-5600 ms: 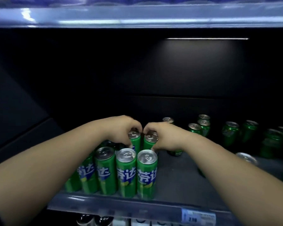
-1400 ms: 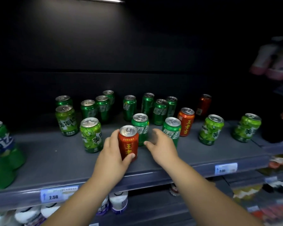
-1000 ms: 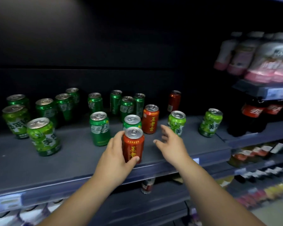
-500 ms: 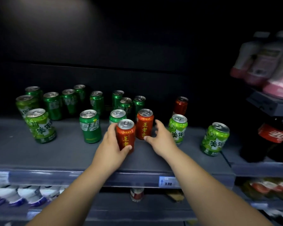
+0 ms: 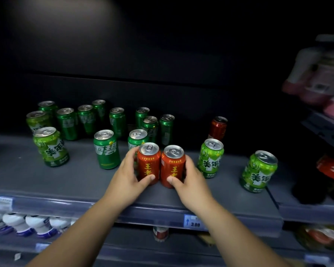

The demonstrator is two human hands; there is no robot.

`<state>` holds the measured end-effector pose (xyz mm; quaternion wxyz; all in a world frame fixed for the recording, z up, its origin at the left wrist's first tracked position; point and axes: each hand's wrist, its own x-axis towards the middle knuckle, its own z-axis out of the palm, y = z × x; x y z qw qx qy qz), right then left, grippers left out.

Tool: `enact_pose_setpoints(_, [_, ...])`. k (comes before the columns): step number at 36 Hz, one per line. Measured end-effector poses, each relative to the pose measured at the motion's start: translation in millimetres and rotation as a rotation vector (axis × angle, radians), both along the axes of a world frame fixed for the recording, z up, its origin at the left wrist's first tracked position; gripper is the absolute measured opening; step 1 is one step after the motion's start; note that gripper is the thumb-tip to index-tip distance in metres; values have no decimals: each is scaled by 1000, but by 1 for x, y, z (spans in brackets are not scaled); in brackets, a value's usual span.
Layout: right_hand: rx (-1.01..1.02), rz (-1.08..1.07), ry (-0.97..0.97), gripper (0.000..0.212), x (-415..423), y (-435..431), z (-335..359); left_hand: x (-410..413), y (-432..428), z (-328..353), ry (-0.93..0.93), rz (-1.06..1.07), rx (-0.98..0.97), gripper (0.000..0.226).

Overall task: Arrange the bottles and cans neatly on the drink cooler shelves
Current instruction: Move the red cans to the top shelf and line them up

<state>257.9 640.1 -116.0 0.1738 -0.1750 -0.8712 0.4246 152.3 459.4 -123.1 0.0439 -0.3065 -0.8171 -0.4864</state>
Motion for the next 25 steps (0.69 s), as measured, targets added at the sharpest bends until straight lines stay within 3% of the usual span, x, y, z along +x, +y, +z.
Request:
enact_pose_setpoints(5, [-6,16,2,68,6,-4,-3,0,-1,0,-8,-3,6,92])
enact_pose_setpoints(16, [107,3,21,83,11,-9,-1,0,-4,-3,-34,20,-15,83])
enact_pose_setpoints(20, [73,15,23,94,12,-10,1,2,-4,1,-48,9,-17,87])
enact_pose_setpoints(25, [66,-8,7,91,11,-12,3,1,-4,2,-73,-23,-44,101])
